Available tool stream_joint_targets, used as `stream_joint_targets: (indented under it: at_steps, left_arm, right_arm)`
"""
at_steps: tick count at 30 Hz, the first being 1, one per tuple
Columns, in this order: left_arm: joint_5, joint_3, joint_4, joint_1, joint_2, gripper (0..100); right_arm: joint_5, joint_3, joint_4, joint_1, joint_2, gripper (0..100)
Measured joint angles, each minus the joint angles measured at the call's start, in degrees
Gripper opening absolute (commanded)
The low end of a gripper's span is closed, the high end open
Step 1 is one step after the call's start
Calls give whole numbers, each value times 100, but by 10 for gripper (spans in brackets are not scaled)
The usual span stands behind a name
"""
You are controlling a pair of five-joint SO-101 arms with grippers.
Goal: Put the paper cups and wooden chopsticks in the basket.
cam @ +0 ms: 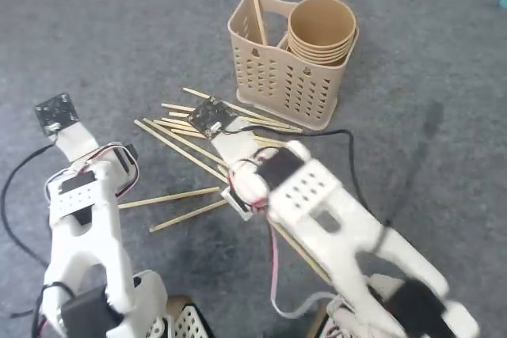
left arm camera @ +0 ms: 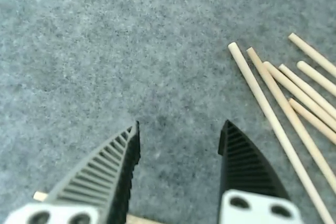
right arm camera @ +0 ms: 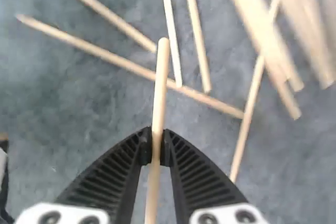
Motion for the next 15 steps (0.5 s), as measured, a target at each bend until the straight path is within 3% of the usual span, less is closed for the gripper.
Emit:
stream_joint_targets:
  at_steps: [4,15]
  left_arm:
    - [0,0,0,0,0,235]
    - [0,0,0,-53,0,235]
  right_arm:
    - [62,0,-545,158,-993,7]
    - [62,9,-4290,1090,-2013,7]
